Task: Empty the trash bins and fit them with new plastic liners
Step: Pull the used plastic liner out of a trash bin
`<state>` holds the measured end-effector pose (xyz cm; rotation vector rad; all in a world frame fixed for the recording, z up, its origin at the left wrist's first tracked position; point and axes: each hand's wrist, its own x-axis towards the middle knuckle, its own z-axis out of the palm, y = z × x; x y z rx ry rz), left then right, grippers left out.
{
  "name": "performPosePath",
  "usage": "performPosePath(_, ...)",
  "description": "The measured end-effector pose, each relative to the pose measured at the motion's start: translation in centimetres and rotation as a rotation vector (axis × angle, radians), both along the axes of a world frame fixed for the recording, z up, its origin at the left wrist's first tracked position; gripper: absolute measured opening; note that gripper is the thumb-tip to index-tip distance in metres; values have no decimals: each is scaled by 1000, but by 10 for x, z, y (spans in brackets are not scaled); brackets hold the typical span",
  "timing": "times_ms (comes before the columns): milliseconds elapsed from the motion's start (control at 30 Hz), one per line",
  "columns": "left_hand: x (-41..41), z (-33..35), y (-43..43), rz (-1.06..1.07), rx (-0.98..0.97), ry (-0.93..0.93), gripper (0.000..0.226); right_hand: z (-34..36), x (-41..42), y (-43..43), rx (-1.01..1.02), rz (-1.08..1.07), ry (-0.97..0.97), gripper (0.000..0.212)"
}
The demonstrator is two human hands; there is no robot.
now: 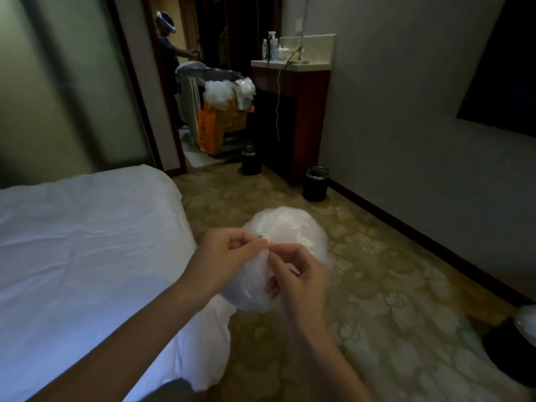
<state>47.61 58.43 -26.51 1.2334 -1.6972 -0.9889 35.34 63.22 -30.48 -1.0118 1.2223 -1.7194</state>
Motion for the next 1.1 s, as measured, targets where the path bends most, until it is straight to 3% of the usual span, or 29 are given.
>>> performPosePath(200, 8, 71, -44, -71, 64, 12, 10, 82, 0, -36, 212, 41, -59, 11)
performPosePath(433, 51, 160, -69, -44, -69, 54, 14, 183, 46, -63, 199, 1, 23, 10)
performPosePath(567, 77, 196, -86, -38, -4, 105, 7, 216, 72, -77, 170, 0, 56, 12)
performPosePath(900, 74, 206, -131, -62, -15, 32, 9, 219, 70, -123, 119, -22, 148, 26)
performPosePath(1100, 27, 189, -179, -128, 66, 6, 16, 200, 22, -167, 167, -62, 99, 17)
